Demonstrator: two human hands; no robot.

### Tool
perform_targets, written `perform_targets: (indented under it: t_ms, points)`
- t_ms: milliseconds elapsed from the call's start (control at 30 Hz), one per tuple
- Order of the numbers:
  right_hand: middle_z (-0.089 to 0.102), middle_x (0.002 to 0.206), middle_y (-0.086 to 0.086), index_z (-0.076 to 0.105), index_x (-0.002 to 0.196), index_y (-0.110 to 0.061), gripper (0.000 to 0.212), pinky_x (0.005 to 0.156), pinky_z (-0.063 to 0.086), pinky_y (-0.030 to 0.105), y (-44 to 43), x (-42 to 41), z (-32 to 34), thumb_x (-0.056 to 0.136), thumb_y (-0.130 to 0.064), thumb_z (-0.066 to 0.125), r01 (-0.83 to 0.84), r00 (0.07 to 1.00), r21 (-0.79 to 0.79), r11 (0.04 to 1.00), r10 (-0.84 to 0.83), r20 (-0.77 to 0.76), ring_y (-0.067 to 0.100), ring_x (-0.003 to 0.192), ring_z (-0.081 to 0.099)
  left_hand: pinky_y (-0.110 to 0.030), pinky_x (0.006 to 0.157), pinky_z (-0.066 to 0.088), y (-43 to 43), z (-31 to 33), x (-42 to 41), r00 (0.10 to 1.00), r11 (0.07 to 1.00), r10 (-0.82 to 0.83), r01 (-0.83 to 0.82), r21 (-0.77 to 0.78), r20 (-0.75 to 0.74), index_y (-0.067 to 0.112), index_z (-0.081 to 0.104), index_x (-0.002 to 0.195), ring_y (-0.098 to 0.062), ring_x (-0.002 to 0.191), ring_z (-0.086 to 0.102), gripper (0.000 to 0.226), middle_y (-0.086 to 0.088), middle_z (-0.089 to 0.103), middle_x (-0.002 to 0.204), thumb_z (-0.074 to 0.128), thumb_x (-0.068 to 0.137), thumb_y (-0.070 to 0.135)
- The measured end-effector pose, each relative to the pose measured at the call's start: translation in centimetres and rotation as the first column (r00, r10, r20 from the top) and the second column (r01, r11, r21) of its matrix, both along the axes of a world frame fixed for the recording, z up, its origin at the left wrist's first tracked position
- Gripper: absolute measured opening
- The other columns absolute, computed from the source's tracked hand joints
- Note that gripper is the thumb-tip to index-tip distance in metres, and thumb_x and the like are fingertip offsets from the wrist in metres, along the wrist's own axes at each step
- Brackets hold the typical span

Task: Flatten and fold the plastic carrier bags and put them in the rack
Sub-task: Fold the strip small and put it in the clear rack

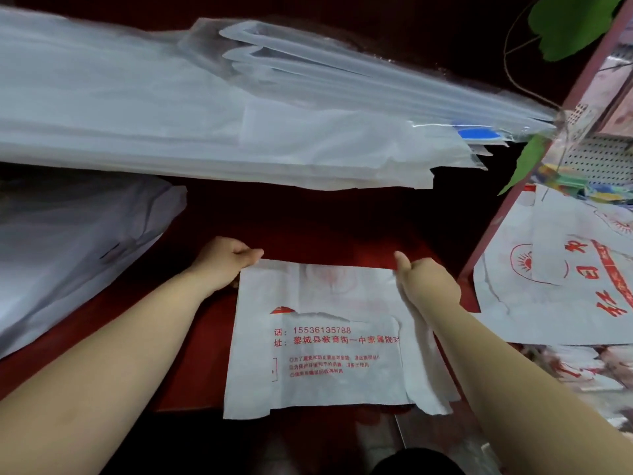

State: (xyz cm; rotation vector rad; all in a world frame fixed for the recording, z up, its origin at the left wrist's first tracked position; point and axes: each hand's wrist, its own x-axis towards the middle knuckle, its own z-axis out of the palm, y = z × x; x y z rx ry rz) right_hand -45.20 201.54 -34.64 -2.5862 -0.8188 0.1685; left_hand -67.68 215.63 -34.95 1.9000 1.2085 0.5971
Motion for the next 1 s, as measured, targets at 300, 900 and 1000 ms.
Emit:
perform_targets:
  t_ms: [300, 900, 1000]
  points:
    - [0.058, 0.115, 0.019, 0.047, 0.118, 0.0, 0.048, 0.074, 0.034, 0.034, 0.7, -0.4, -1.0, 0.099, -0.04, 0.028, 0.024, 0.991, -0.055, 0.998, -0.017, 0.131, 0.035, 0.107, 0.054, -0.026, 0.111, 0.013, -4.1, -1.0, -0.3, 0.913, 0.929, -0.106, 0.232, 0.289, -0.393, 0.019, 0.022, 0.146, -0.016, 0.141, 0.015, 0.047, 0.0, 0.015, 0.154, 0.023, 0.1, 0.031]
    - [0.004, 0.156, 0.004, 0.011, 0.147, -0.016, 0.065, 0.114, -0.001, 0.035, 1.3, -7.5, -2.2, 0.095, -0.052, 0.027, -0.639, 0.759, -0.196, 0.744, 0.652, 0.0, 0.016, 0.143, 0.0, -0.04, 0.113, -0.009, -5.6, -2.5, 0.0, 0.654, 0.906, -0.115, 0.378, 0.191, -0.747, 0.031, -0.008, 0.146, -0.018, 0.142, -0.014, 0.054, -0.002, -0.014, 0.155, 0.013, 0.098, 0.043]
    - [0.006, 0.156, 0.004, 0.013, 0.147, -0.016, 0.064, 0.114, 0.0, 0.033, 0.5, -6.2, -2.0, 0.095, -0.05, 0.028, -0.629, 0.769, -0.179, 0.757, 0.64, 0.003, 0.016, 0.143, 0.002, -0.041, 0.113, -0.009, -5.3, -2.6, -0.1, 0.662, 0.904, -0.108, 0.377, 0.204, -0.742, 0.032, -0.008, 0.146, -0.018, 0.142, -0.014, 0.055, -0.002, -0.014, 0.155, 0.014, 0.098, 0.045]
